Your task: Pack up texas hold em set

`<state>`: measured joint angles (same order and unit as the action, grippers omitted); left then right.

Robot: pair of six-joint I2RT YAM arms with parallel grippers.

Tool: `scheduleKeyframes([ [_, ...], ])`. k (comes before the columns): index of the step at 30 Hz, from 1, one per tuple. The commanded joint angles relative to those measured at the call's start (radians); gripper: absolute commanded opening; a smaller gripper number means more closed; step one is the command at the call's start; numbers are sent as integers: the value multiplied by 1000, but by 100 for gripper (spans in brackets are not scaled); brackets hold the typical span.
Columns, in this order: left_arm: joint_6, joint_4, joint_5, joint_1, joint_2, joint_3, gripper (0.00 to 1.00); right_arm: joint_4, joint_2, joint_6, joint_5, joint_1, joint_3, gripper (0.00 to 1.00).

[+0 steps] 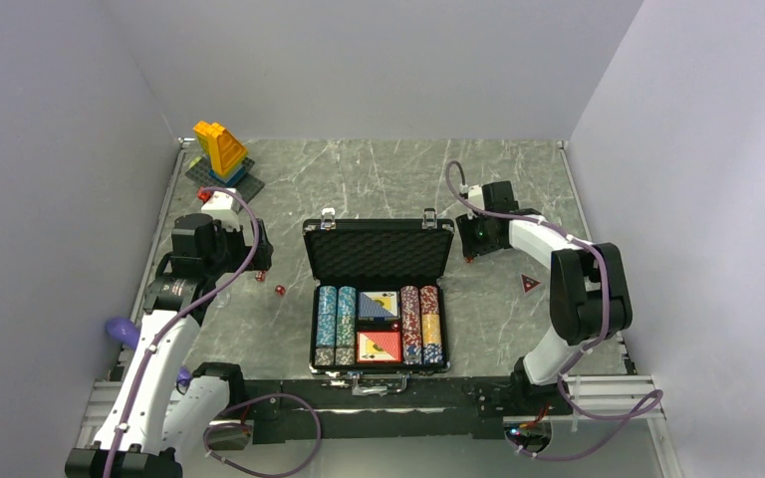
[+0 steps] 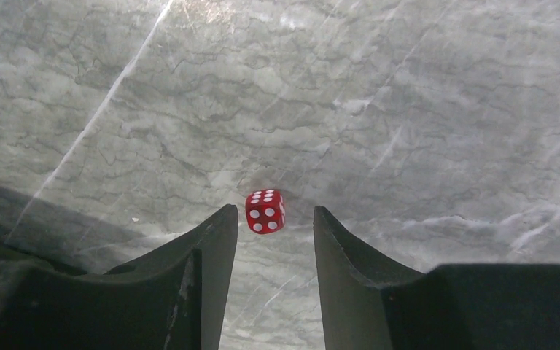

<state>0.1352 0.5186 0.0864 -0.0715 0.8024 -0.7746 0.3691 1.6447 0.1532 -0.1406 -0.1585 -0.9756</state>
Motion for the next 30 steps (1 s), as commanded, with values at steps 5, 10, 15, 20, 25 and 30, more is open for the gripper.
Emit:
scheduleKeyframes([
  [5, -11, -40, 9, 4, -2, -25, 99, 13, 36, 23, 24, -21, -26, 43],
  [10, -11, -40, 10, 4, -1, -24, 100, 9, 43, 23, 34, -23, -24, 40],
  [15, -10, -40, 9, 4, -2, -25, 100, 10, 58, 23, 40, -27, -26, 37],
  [20, -9, -40, 8, 3, -2, -25, 99, 2, 59, 23, 41, -29, -21, 35],
  [25, -10, -41, 9, 4, -2, -25, 99, -4, 63, 24, 47, -34, -20, 35],
  [30, -9, -41, 9, 4, 0, -25, 99, -4, 72, 25, 55, -41, -21, 35],
])
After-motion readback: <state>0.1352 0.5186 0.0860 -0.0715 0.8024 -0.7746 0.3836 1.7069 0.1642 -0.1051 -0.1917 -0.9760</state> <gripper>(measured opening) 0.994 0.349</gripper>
